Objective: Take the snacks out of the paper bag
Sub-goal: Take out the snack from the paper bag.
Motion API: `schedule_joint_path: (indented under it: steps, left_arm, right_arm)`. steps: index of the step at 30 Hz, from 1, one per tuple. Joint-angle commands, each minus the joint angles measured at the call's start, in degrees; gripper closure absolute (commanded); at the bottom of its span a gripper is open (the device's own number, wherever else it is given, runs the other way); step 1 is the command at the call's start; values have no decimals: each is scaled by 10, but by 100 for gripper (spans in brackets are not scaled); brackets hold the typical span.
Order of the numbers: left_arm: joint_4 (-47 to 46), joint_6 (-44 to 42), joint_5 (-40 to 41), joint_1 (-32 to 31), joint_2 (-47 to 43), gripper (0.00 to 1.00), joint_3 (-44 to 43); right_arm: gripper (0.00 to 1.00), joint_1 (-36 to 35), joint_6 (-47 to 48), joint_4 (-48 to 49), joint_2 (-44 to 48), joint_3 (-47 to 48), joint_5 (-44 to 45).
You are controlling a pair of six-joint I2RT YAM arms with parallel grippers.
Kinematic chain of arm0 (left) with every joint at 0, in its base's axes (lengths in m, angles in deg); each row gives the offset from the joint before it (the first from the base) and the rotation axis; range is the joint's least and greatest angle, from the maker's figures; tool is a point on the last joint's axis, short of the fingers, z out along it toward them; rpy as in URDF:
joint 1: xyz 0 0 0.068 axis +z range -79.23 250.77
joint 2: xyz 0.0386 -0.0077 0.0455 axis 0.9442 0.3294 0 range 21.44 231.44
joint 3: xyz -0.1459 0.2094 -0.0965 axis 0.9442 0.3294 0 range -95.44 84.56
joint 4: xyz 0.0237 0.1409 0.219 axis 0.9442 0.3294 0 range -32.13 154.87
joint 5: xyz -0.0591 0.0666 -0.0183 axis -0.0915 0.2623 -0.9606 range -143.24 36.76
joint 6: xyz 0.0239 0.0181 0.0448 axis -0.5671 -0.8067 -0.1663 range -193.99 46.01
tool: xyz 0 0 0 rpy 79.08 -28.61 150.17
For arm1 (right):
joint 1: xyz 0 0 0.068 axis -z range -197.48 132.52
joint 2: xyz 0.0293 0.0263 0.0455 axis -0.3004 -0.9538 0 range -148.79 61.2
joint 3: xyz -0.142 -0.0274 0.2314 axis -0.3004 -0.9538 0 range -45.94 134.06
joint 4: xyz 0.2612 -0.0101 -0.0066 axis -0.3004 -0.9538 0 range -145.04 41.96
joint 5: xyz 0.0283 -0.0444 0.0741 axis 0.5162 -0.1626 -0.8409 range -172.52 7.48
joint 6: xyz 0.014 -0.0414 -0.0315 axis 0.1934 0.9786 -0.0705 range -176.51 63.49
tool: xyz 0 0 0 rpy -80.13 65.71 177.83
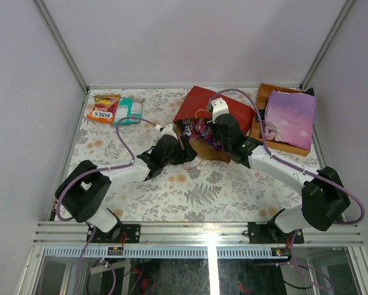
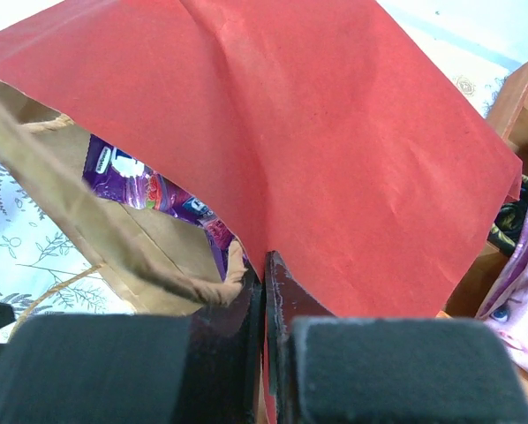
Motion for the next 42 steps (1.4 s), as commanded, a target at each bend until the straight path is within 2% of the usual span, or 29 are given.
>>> schedule_joint_path:
  steps: [1, 8, 14, 21, 29, 37, 42]
  left_arm:
    - [-65, -50, 24, -1, 35, 36, -9]
    - [-33, -118, 123, 0, 75, 45, -90]
    - [-70, -142, 200, 3, 128, 55, -113]
    - [-82, -116, 243, 18, 181, 52, -125]
    - [-179, -107, 191, 63, 212, 52, -100]
    - [-247, -115, 138, 64, 230, 50, -99]
    - [-235, -104, 130, 65, 251, 50, -124]
  right_arm:
    - [100, 2, -16, 27, 25, 1, -19]
    - [100, 1, -11, 26, 15, 7, -19]
    - [100, 2, -11, 22, 8, 15, -24]
    - [100, 1, -14, 21, 11, 10, -32]
    - [100, 1, -19, 25, 14, 4, -41]
    - [100, 1, -23, 26, 14, 1, -50]
    - [100, 1, -24, 27, 15, 2, -53]
